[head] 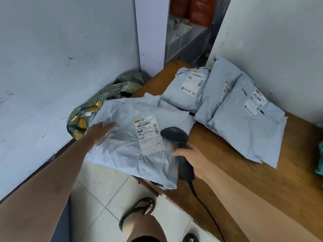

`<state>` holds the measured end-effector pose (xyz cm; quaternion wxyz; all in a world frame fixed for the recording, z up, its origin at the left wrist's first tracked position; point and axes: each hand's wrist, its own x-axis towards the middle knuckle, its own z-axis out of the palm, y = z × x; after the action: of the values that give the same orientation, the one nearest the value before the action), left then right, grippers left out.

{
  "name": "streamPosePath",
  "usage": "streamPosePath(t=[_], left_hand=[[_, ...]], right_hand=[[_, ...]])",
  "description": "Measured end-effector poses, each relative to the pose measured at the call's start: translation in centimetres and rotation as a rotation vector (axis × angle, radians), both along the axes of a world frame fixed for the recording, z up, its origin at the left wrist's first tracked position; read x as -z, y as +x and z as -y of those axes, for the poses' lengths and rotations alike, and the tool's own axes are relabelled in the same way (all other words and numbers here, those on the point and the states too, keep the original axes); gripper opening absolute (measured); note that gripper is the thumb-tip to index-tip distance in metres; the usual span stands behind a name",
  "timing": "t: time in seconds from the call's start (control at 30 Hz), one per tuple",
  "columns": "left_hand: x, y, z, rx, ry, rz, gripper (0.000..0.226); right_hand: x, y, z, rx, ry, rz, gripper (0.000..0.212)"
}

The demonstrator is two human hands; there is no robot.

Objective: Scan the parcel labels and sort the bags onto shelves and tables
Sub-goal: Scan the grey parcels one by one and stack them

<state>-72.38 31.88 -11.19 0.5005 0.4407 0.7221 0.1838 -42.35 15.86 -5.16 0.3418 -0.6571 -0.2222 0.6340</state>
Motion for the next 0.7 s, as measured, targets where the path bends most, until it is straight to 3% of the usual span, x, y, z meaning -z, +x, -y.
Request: streamPosePath(t=[0.07,0.13,0.23,0.3,0.37,0.5,0.7], left_hand=[[1.0,-2.4,-2.5,-0.145,0.07,0.043,0.06],[1.3,-3.4,-4.1,-0.161,0.013,0.009,0.056],[0.8,-2.2,-3.8,0.156,-0.017,-0.227,0.074],[-0.3,-0.4,-2.9,0.331,0.017,-0.233,0.083],[-1.4,0.8,-2.7,0.37,-0.004,-0.06,0.071],[-4.3,1.3,-2.6,0.286,0.027,0.268,0.019],[-10.3,-0.9,-3.2,0.103,0.197,0.54,0.02]], right_hand=[[0.2,-0.1,-0.6,0.08,0.008,-0.001,0.023],[0.2,-0.2,-1.3,0.145,0.019,-0.048,0.025],[0.2,-0.9,-2.2,0.154,-0.001,-0.049,0.037],[0.1,-1.6,-2.7,0.13,-0.024,0.015,0.043],[-0.2,-1.8,-3.1,0.124,-0.015,0.063,0.042],[-1.7,-1.2,-2.9,0.054,0.054,0.042,0.045],[-5.2,-1.1,-3.3,-0.089,0.246,-0.189,0.061]])
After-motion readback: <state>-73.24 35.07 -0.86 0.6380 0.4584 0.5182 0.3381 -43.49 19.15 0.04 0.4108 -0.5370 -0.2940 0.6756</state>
